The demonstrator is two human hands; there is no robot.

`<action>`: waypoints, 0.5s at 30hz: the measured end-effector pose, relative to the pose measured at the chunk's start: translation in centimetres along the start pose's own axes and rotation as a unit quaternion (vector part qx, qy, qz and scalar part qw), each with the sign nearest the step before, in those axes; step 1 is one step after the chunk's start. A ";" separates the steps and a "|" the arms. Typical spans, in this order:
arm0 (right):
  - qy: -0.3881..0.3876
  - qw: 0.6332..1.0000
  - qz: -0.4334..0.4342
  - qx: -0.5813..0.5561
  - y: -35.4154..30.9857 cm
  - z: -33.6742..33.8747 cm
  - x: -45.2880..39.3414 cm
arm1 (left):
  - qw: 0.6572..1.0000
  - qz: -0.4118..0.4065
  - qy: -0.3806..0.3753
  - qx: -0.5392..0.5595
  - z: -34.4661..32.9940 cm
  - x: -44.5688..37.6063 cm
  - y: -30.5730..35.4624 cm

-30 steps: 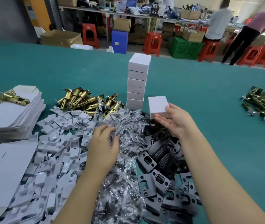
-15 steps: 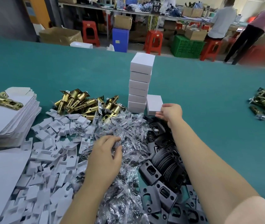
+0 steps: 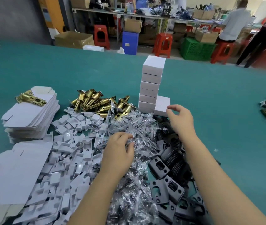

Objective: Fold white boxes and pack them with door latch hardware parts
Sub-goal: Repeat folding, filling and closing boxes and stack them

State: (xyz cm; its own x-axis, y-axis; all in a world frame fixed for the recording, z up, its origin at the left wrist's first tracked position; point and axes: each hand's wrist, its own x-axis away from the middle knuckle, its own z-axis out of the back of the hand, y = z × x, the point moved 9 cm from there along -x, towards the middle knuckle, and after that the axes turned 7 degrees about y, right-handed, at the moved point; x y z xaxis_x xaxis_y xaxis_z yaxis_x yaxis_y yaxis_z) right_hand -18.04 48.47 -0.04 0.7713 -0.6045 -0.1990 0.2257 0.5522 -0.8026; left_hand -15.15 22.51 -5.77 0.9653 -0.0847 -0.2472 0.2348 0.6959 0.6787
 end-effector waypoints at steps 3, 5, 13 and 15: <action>-0.073 0.993 0.091 0.003 -3.1 0.4 7.6 | 1.000 -0.007 0.002 -0.011 0.4 0.1 0.6; -0.114 0.978 0.172 0.034 -4.8 -0.2 13.3 | 1.000 -0.018 0.001 -0.017 0.7 0.1 1.3; -0.200 0.954 0.188 0.123 -1.5 -2.9 21.4 | 0.993 0.054 0.070 0.080 4.0 -1.4 2.4; -0.173 0.958 0.193 0.124 -1.4 -2.5 21.6 | 0.987 0.044 0.105 0.112 5.2 -2.5 3.2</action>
State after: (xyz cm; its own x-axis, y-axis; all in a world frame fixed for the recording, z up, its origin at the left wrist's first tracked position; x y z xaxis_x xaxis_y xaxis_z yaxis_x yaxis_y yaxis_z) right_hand -3.21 33.24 -4.59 0.9670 -0.1264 -0.2214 -0.0137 0.8415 -0.5401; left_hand -16.21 21.28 0.63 0.9435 0.1344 -0.3028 0.1937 0.5177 0.8334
